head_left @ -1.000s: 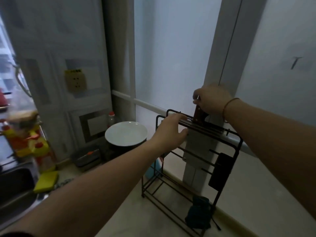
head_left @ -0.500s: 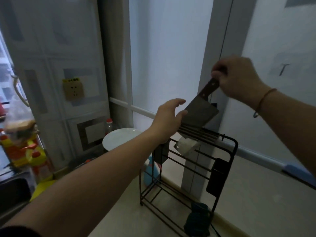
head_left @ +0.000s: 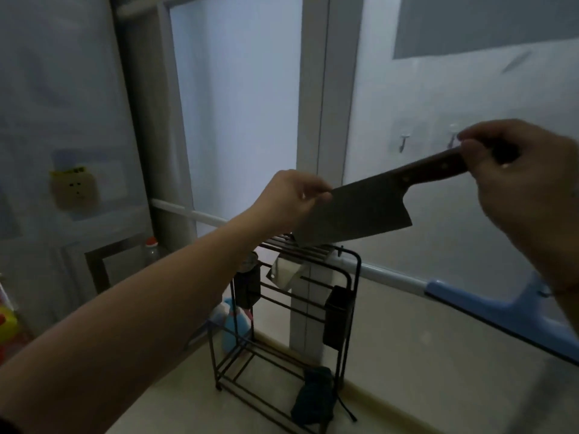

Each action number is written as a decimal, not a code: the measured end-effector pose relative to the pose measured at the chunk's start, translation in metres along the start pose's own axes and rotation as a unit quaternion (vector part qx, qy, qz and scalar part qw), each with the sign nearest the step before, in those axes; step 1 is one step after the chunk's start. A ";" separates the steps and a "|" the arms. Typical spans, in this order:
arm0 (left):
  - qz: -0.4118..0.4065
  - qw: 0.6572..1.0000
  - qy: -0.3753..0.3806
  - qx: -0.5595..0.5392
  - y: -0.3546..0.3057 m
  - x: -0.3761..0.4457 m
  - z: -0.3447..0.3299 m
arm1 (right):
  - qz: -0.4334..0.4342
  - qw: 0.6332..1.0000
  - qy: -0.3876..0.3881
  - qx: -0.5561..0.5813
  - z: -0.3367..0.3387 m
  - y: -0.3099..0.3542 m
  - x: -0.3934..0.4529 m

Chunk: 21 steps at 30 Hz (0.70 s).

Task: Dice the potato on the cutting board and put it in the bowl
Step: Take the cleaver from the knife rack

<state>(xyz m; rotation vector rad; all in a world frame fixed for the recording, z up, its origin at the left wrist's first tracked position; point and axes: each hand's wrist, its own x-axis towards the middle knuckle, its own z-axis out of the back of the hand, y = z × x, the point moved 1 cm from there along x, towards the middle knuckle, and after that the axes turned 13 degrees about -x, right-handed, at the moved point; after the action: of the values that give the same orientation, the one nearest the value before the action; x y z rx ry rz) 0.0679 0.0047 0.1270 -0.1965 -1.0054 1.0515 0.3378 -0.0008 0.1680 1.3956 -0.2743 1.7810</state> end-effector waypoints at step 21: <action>-0.314 0.891 0.292 0.149 -0.071 -0.186 -0.232 | -0.328 0.740 0.587 0.023 0.137 -0.072 -0.356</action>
<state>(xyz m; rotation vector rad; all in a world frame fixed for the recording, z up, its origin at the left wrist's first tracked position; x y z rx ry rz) 0.2681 -0.1087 -0.0735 0.0705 -0.3004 0.4792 0.4960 -0.2086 -0.1195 0.0929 0.8443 1.6680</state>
